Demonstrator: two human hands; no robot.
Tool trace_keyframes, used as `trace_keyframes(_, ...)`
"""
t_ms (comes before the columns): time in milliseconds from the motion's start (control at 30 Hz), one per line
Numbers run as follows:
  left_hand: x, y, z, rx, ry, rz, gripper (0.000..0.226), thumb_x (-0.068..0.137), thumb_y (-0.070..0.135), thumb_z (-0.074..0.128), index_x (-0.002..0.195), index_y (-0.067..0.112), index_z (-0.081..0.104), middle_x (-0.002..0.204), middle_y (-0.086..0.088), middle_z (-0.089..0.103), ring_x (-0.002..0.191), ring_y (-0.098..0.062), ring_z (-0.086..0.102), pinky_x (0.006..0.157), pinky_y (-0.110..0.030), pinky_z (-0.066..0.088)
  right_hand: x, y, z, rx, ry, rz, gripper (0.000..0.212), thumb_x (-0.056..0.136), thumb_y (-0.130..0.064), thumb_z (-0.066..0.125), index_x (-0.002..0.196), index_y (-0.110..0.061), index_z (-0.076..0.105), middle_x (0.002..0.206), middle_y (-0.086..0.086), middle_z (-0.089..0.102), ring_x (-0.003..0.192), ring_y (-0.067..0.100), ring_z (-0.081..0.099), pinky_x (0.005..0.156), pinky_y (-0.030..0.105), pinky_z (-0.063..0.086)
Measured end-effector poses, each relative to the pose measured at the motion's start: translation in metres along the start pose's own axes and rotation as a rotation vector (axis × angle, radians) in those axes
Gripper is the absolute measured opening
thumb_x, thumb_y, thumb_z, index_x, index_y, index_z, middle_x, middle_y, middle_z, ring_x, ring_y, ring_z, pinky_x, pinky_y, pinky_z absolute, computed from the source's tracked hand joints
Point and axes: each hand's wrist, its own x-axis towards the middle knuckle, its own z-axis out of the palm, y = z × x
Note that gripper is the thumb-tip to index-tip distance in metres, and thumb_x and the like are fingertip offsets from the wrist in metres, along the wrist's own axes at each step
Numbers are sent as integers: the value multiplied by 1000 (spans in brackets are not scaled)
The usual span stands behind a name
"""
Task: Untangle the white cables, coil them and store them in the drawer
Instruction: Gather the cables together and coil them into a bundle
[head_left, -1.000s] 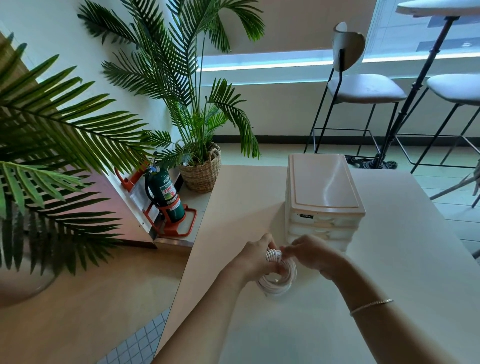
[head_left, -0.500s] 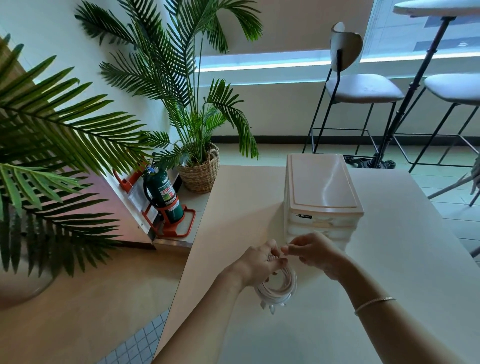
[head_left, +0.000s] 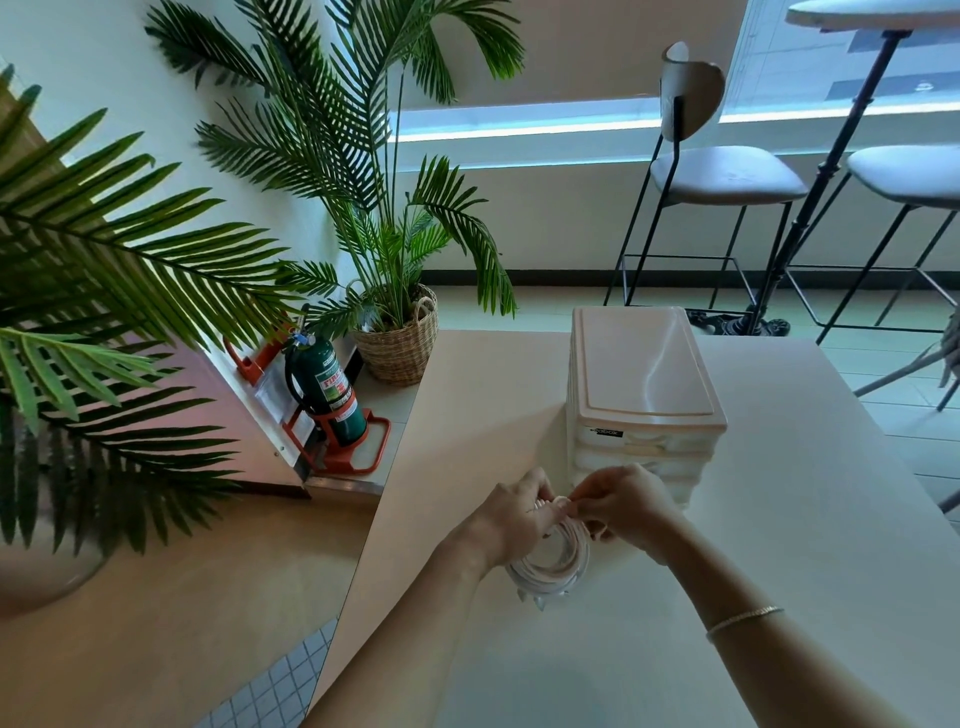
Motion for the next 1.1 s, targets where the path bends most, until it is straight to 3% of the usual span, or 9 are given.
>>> trace_keyframes(133,2,-1,1,13,17,13,21,93,39,51,87,20,46,88,-9,64,74,-19,56,71,-35,51,1,1,3,-36,38,5,13,74,-14,75,64,-19,68,60,-1,64,53,7,56,50,18,47)
trace_keyframes(300,0,3,5,-50,28,33,19,92,36,53,85,19,50,75,1,58,68,-12,58,60,-25,48,5,-3,5,-147,57,-66,9,77,-13,72,82,-19,73,70,-11,64,65,-1,57,56,8,41)
trace_keyframes(500,1,1,2,-52,60,14,18,91,33,54,88,16,50,75,3,57,59,-6,54,54,-21,44,3,-2,9,27,-21,25,11,81,-10,69,73,-16,66,66,2,66,56,11,61,50,20,51)
trace_keyframes(733,-1,1,2,-68,67,35,13,92,31,54,91,19,48,73,6,55,58,-5,53,52,-17,42,2,-1,3,135,-68,54,7,76,-8,74,76,-7,68,73,9,69,62,14,65,67,24,55)
trace_keyframes(833,0,0,4,-87,97,42,10,92,26,54,92,19,46,71,6,55,57,-5,53,50,-16,41,0,-3,1,92,-117,50,9,77,-3,71,77,-12,70,77,8,69,66,12,62,68,22,53)
trace_keyframes(967,1,-1,6,-116,121,35,10,91,23,56,93,20,47,69,4,56,58,-7,53,48,-14,40,-1,-1,3,-7,-134,26,25,77,-2,68,72,-27,71,86,9,73,76,13,62,80,30,54)
trace_keyframes(1100,1,-2,7,-117,142,58,9,89,20,56,93,24,49,63,4,54,55,-11,52,51,-19,41,0,2,8,-75,-111,-9,15,78,-17,71,68,-27,74,79,9,73,70,10,56,67,29,47)
